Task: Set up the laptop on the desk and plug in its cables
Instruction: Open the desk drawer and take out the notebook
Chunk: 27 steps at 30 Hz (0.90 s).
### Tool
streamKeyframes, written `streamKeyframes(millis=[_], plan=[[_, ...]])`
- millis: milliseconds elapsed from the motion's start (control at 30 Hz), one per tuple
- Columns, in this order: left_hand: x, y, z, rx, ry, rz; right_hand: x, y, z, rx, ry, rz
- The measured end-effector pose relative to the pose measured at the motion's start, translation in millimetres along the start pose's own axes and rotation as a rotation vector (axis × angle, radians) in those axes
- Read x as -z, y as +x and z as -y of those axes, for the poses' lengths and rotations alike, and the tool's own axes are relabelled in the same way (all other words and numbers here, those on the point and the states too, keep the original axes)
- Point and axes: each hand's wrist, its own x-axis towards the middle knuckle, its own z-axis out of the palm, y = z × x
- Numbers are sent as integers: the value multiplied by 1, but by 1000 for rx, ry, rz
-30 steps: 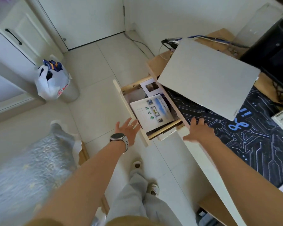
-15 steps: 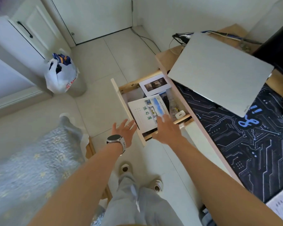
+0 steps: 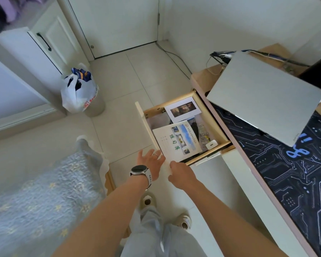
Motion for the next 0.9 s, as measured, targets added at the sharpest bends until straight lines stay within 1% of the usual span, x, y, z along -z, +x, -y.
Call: streamKeyframes(millis=[100, 133, 167, 200, 233, 267, 300, 333, 367, 400, 467, 533, 567, 667, 767, 833, 900], plan=[[14, 11, 3, -38, -37, -39, -2, 5, -1, -25, 56, 20], [23, 14, 4, -45, -62, -82, -1, 8, -3, -53, 119, 16], [32, 19, 5, -47, -90, -141, 4, 10, -4, -102, 232, 8], [41, 26, 6, -43, -139, -182, 10, 12, -5, -167, 410, -17], [51, 33, 8, -24, -220, -188, 19, 12, -7, -258, 688, -30], [60, 43, 10, 15, -351, -167, 28, 12, -7, -352, 1005, -20], [66, 58, 14, 78, -531, -112, 36, 10, -8, -428, 1298, -13], [75, 71, 16, 148, -714, -53, 42, 7, -11, -492, 1511, -18], [82, 84, 17, 198, -831, -30, 45, 5, -16, -534, 1629, -16], [85, 98, 17, 211, -871, -39, 43, 3, -20, -562, 1707, -16], [84, 123, 19, 168, -801, -49, 40, 1, -25, -598, 1822, -17], [85, 134, 21, 107, -644, -38, 36, 3, -28, -635, 1918, -19], [88, 133, 22, 79, -604, -42, 36, 5, -28, -646, 1966, -20], [84, 135, 25, 82, -547, 34, 37, 13, -26, -690, 2046, -2], [72, 147, 32, 112, -547, 140, 33, 20, -23, -692, 2068, 21], [70, 153, 37, 119, -551, 131, 28, 25, -23, -709, 2055, 45], [72, 156, 41, 105, -543, 39, 28, 27, -20, -715, 2024, 57]])
